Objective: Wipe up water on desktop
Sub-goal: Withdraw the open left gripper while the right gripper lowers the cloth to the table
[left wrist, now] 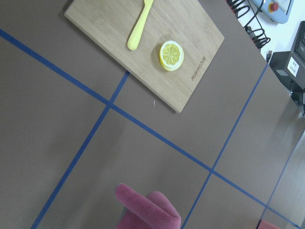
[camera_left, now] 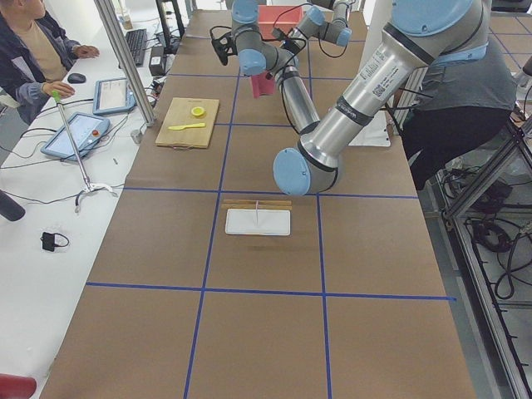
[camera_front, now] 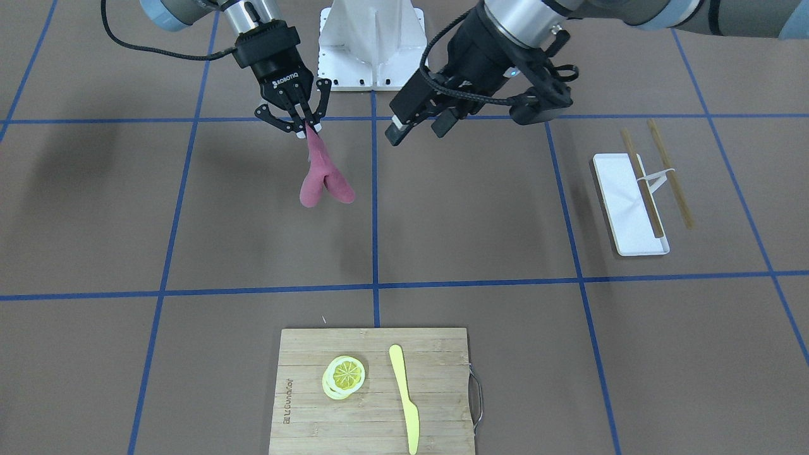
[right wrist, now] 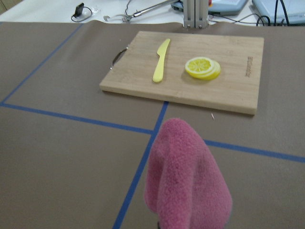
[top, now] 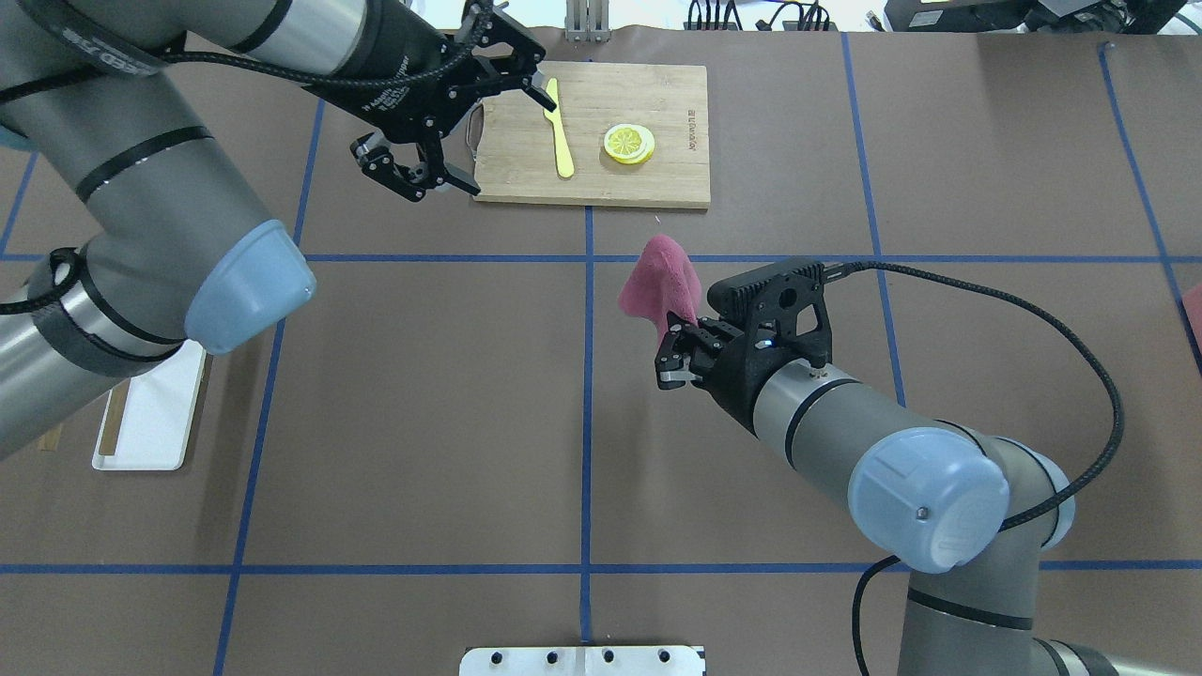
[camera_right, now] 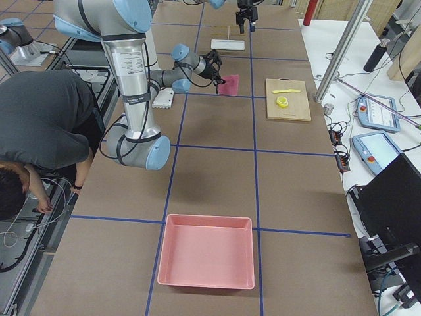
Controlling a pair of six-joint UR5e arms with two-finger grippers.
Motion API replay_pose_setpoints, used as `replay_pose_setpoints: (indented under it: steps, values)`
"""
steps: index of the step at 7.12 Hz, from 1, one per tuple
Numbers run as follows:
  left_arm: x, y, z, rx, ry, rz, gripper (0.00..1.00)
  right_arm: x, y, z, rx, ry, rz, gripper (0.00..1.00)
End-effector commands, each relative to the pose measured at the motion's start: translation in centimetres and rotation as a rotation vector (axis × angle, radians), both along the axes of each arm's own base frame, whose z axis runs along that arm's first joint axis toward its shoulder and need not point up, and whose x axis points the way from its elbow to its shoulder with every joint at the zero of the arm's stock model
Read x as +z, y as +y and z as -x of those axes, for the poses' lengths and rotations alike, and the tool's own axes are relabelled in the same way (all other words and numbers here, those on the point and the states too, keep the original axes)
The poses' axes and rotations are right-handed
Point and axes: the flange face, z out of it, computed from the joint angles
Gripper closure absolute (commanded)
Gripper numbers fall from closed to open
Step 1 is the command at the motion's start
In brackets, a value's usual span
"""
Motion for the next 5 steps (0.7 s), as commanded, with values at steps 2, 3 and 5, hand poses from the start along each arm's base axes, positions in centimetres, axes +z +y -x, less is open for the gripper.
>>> replay_pose_setpoints:
  steps: [2,3,5]
  values:
    - [1.1,-0.3,0.6,-0.005,-0.016,-0.006,0.03,6.2,0.9,2.3,-0.065,0.020,0.233,1.00]
    - [1.2,-0.3,0.6,-0.007,-0.017,-0.005,0.03,8.4,0.1,1.0,-0.093,0.045,0.286,1.00]
    - [2.1,0.2,1.0,-0.005,-0.021,0.000,0.03,14.9,-2.6,-7.5,-0.105,0.100,0.394,1.00]
